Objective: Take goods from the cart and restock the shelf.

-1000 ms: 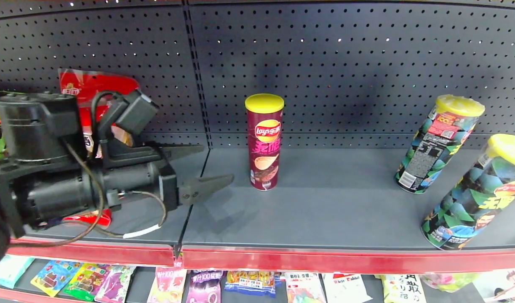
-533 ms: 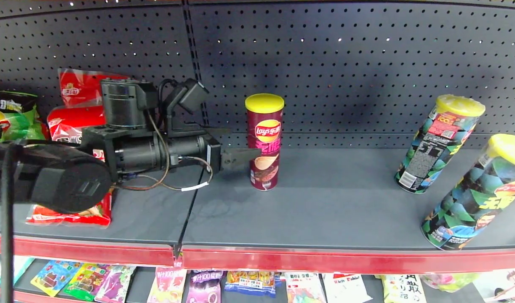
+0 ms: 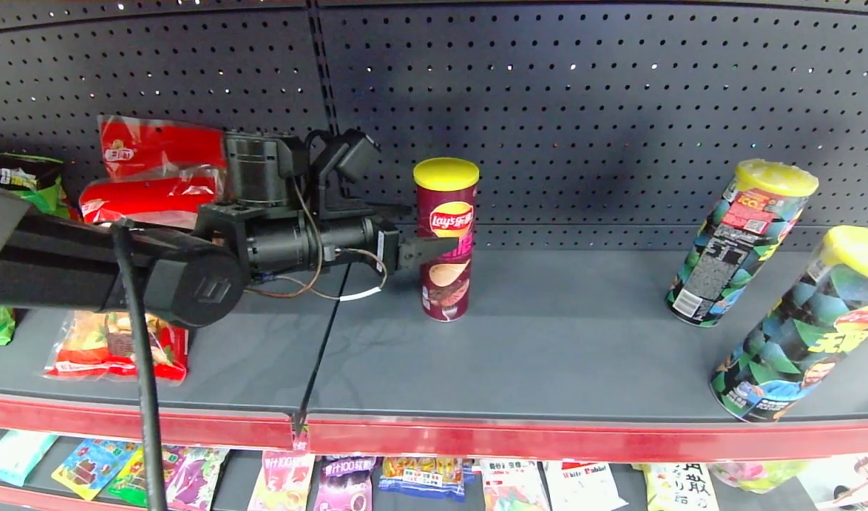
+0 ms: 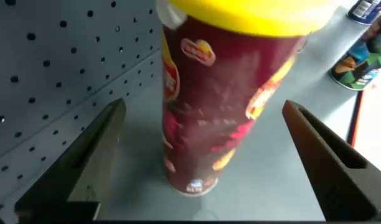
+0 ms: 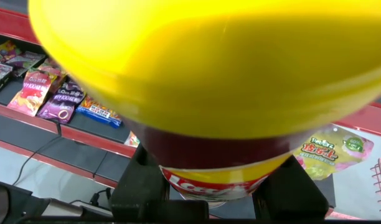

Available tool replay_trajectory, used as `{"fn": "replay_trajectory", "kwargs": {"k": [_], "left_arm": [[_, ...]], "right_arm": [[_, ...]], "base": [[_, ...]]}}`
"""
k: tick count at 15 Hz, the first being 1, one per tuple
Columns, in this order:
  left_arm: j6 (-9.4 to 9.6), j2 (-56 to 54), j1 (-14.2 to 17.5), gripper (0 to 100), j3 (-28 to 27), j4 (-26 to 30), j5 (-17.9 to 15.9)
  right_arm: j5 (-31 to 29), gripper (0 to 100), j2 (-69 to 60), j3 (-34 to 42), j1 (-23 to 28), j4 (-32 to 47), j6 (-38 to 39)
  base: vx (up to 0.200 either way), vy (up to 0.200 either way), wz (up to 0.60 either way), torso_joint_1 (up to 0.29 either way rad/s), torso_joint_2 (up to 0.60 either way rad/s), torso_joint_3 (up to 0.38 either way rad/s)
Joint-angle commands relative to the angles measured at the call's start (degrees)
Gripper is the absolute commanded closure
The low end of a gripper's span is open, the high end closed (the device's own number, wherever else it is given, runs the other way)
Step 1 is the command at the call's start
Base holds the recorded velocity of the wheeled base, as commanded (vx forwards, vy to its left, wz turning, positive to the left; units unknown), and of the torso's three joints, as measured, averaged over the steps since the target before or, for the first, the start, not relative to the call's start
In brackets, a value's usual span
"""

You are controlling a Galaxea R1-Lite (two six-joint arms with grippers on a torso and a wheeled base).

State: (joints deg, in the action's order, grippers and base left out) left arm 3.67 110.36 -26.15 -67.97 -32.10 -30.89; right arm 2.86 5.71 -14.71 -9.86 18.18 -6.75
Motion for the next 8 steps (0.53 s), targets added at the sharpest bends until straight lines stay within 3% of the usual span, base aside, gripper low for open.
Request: {"fn": "replay_trajectory", "kwargs": {"k": [1,5,6,7,8], "left_arm": [[0.11,1.7,-0.1,0,-1.7,-0.1,0.0],[0.20,3.3,-0.9,0,-3.1,-0.1,0.0],[1.16,4.1,-0.9,0,-3.7,-0.1,0.0],[2.40,4.9,-0.8,100,-4.4,0.0,0.0],[2.40,5.0,-0.9,100,-4.6,0.0,-0.1]], "right_arm": [[-0.1,100,0.0,0.0,0.0,0.0,0.0],[-0.1,100,0.1,0.0,-0.1,0.0,0.1],[-0.1,100,0.1,0.0,0.0,0.0,0.1],[-0.2,100,0.0,0.0,0.0,0.0,0.1],[-0.2,100,0.1,0.0,0.0,0.0,0.3]], "base": [[0.000,0.000,0.00,0.000,0.00,0.000],[0.000,0.000,0.00,0.000,0.00,0.000],[0.000,0.000,0.00,0.000,0.00,0.000],[0.000,0.000,0.00,0.000,0.00,0.000],[0.000,0.000,0.00,0.000,0.00,0.000]]}}
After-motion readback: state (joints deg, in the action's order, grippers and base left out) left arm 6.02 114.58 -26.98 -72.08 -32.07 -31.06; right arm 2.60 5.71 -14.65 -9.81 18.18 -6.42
